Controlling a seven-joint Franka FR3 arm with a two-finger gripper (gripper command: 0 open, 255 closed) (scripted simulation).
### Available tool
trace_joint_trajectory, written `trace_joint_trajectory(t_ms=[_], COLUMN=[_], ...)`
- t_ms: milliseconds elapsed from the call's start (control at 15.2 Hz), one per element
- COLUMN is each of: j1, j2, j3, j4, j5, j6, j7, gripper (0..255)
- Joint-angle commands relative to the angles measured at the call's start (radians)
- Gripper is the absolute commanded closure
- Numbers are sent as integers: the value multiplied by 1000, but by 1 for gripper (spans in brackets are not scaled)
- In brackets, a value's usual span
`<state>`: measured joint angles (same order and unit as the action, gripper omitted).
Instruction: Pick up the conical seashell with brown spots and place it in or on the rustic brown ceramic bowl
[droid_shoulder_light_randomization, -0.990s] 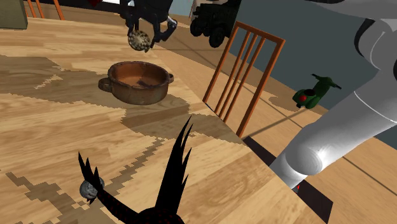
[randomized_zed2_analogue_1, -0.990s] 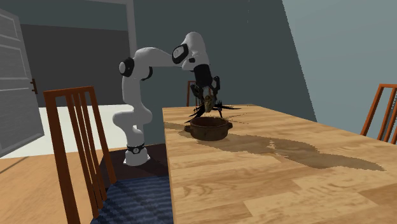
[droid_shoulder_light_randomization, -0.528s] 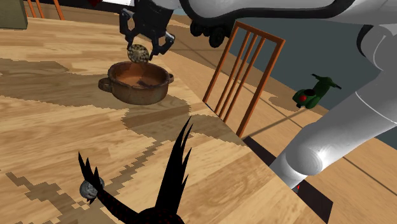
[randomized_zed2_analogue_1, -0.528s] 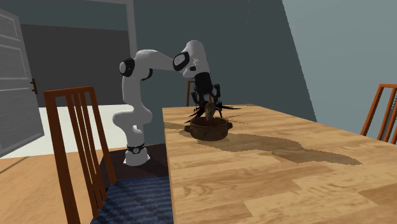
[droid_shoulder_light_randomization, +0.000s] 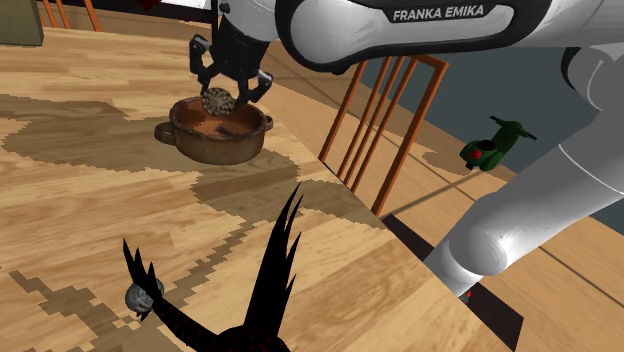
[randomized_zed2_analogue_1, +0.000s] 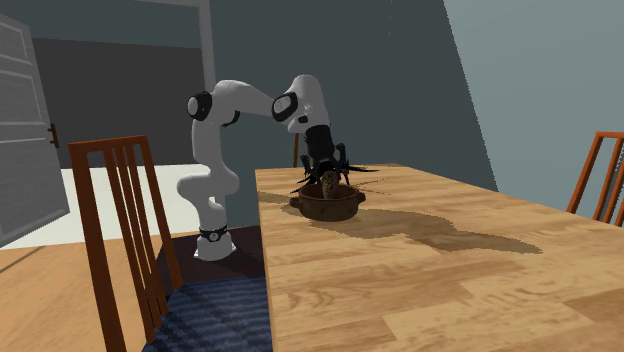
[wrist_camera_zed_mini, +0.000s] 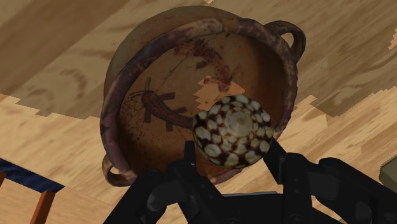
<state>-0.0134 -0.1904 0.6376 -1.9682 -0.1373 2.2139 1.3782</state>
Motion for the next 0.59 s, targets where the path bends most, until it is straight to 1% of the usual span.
trace_joint_trajectory(t_ms=[0,264,330,528], j1=[0,0,0,0], j2=[0,0,0,0], j3=[0,0,0,0], j4=[-1,-1,-1,-1], j5=[0,0,0,0], j6=[2,2,2,2], j7=[0,0,0,0], gripper=[255,255,0,0])
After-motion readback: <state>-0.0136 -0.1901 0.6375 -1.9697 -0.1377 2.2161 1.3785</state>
